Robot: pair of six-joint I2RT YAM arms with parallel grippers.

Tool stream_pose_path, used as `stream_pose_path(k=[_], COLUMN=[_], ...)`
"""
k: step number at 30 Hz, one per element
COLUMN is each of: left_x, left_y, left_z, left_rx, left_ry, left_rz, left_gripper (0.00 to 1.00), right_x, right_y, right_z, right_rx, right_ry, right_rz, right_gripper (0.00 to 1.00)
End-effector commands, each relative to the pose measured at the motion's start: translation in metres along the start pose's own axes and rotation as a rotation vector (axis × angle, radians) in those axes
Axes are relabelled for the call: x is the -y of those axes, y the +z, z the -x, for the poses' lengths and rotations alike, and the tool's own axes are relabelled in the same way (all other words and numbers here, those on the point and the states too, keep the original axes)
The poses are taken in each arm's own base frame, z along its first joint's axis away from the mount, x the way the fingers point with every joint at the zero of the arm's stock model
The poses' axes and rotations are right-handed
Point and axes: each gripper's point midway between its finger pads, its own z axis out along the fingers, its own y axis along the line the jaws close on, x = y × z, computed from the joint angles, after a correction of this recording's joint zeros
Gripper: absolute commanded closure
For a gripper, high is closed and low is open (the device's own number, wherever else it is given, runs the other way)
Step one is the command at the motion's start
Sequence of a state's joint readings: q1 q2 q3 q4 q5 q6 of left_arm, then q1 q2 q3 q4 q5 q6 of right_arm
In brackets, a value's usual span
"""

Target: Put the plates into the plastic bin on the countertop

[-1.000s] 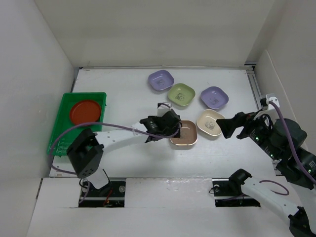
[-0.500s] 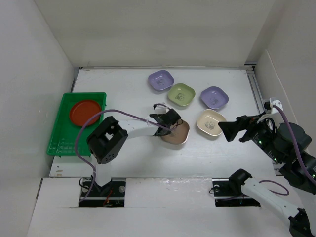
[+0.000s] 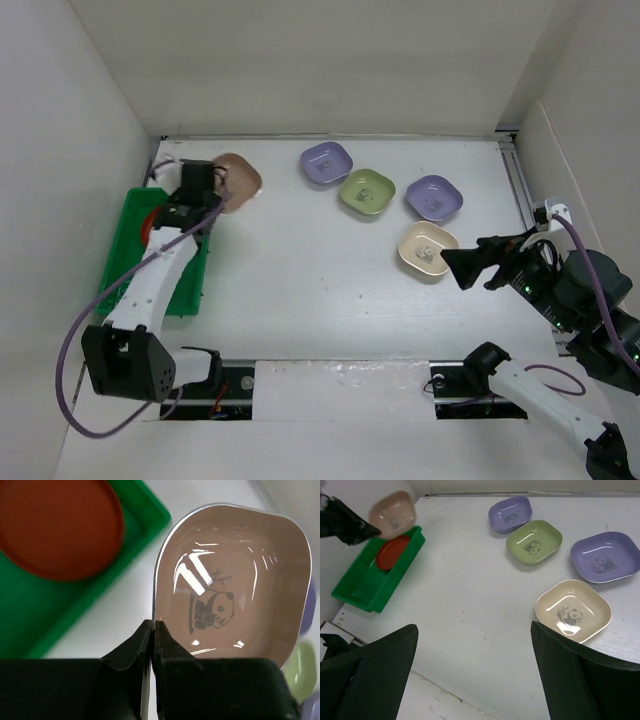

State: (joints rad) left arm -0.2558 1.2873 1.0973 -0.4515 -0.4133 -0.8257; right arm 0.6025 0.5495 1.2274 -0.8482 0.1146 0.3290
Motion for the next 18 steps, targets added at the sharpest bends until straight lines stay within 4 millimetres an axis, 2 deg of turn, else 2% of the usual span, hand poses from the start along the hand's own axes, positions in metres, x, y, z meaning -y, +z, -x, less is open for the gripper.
stream_pose_path(k=[1,3,4,7,8,12,18], left_x=[-0.034,-0.051,-0.074,-0.104,-0.120,-0.138,-0.142], left_y=[-0.012,-0.010,-0.005,0.012,0.018,0.041,0.079], left_z=[0.072,0.095,0.112,0.127,0.131,0.137,0.117], left_rx=[0.087,0.103,0.119,0.105,0.094,0.064,-0.025], left_ry=[-0.037,-0.062,-0.102,-0.137,-0.172,-0.193,-0.211], left_rz=[0.035,0.072,0.131,0.200,0.228,0.299,0.329], left_gripper=[1.00,1.00,1.00,1.00,1.00,1.00,1.00], right_x=[-0.004,-0.005,-0.005,-0.010,-0.008,-0.012,-0.012], right_y=[0.004,0.006,0.006,0.011,0.013,0.017,0.016], right_z=[0.007,0.004,0.004,0.003,-0.001,-0.002,-0.004], right_rx=[0.030,0.026,0.026,0.018,0.009,0.007,0.004], right_ry=[-0.016,-0.016,-0.016,-0.017,-0.028,-0.038,-0.058], right_rz=[0.024,0.032,0.032,0.054,0.050,0.070,0.080], right_gripper=[0.00,0.00,0.00,0.00,0.00,0.00,0.00])
